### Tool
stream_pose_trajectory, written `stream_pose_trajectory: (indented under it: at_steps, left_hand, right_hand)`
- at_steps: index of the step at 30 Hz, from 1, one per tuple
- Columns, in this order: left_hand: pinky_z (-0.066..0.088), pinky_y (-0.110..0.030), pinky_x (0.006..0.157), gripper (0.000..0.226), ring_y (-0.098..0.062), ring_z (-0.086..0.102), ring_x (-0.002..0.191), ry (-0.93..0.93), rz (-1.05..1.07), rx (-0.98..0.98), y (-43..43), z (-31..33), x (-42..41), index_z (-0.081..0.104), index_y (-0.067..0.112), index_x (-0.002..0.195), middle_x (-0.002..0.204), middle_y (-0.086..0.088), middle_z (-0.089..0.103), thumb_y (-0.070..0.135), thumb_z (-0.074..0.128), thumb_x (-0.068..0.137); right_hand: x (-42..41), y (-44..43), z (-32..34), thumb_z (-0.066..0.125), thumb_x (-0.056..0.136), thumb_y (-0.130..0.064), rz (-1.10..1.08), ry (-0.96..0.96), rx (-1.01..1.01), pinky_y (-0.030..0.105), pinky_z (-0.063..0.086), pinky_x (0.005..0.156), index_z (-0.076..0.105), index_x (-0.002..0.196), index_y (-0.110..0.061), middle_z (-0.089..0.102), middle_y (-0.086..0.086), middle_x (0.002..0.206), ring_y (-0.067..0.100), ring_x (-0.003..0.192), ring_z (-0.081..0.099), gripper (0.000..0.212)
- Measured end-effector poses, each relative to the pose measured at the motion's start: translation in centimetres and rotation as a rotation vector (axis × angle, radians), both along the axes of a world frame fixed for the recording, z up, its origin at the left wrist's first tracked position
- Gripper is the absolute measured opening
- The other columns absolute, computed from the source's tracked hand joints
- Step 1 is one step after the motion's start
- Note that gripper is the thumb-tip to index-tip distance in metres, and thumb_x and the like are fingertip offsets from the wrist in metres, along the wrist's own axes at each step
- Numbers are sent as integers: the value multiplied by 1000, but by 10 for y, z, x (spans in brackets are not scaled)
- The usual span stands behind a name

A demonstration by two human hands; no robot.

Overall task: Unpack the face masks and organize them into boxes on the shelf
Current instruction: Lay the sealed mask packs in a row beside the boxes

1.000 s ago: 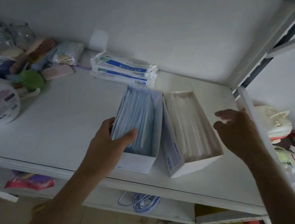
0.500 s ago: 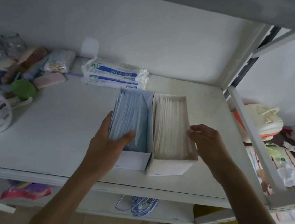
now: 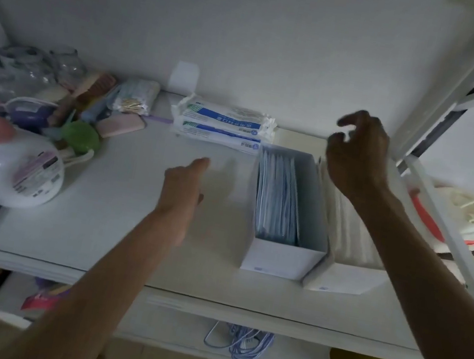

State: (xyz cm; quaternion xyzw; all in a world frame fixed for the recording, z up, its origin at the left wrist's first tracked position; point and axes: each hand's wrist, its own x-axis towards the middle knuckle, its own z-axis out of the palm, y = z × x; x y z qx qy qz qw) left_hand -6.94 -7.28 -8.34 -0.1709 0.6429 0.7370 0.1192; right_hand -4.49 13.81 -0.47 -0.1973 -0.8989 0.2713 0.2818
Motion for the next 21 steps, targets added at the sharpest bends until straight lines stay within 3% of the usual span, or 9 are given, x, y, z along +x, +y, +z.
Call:
stream_pose_trajectory:
  at_steps: [1,3,7,9,11,14,16,18,21]
  left_hand:
    - [48,-39,98,37,-30,57,105,-75,53,112,-11,-3,-15,55,12,109,121,-17,52,37,64,83]
    - [51,-33,89,22,-25,56,89,-152,91,206,-24,-11,-41,55,10,89,103,-15,52,29,63,83]
    - [49,-31,69,24,-22,53,70,-183,116,329,-28,-20,-86,50,5,90,82,-12,50,27,56,85]
    - [46,-30,71,23,-23,50,75,-229,96,434,-26,-24,-104,49,3,86,82,-11,46,25,56,84]
    - [42,-28,71,24,-21,46,78,-259,63,504,-23,-28,-120,53,2,90,85,-10,43,21,58,78]
    - [44,-28,68,31,-22,47,70,-280,-8,528,-19,-35,-140,51,2,100,88,-11,43,19,61,76]
    - [46,-30,63,26,-21,46,64,-254,-68,521,-18,-33,-152,52,3,98,86,-11,45,19,60,79]
    - [45,-26,53,14,-18,43,58,-234,-126,504,-15,-31,-160,53,8,93,79,-9,46,16,57,82]
    - [48,-31,72,22,-23,54,82,-210,-190,333,-9,-30,-167,51,9,110,92,-12,53,13,56,88]
  right_hand:
    - [-25,-15,0,52,85,-7,146,-66,16,27,43,80,56,121,-11,55,11,128,24,108,56,37]
    - [-73,-46,-6,59,81,-11,365,-184,93,26,42,79,55,125,-10,56,9,125,21,104,56,44]
    - [-147,-92,-32,70,58,-40,537,-496,281,39,49,90,48,125,-10,56,9,121,25,106,54,76]
    - [-173,-97,-41,74,37,-65,491,-676,439,46,48,92,42,126,-15,52,6,119,25,107,51,107]
    - [-190,-96,-43,70,30,-81,418,-801,523,46,45,93,39,131,-17,49,5,121,26,112,48,123]
    - [-214,-85,-53,40,40,-101,358,-758,204,46,40,100,44,134,-16,52,4,131,31,120,50,128]
    - [-231,-81,-63,22,59,-97,290,-660,9,49,31,108,47,137,-11,49,12,142,35,126,47,119]
    - [-237,-79,-71,27,80,-81,251,-692,75,46,33,106,49,135,-9,50,16,141,35,125,48,92]
    - [-234,-83,-77,31,87,-73,244,-820,174,41,31,102,45,139,-15,44,10,147,31,130,44,79]
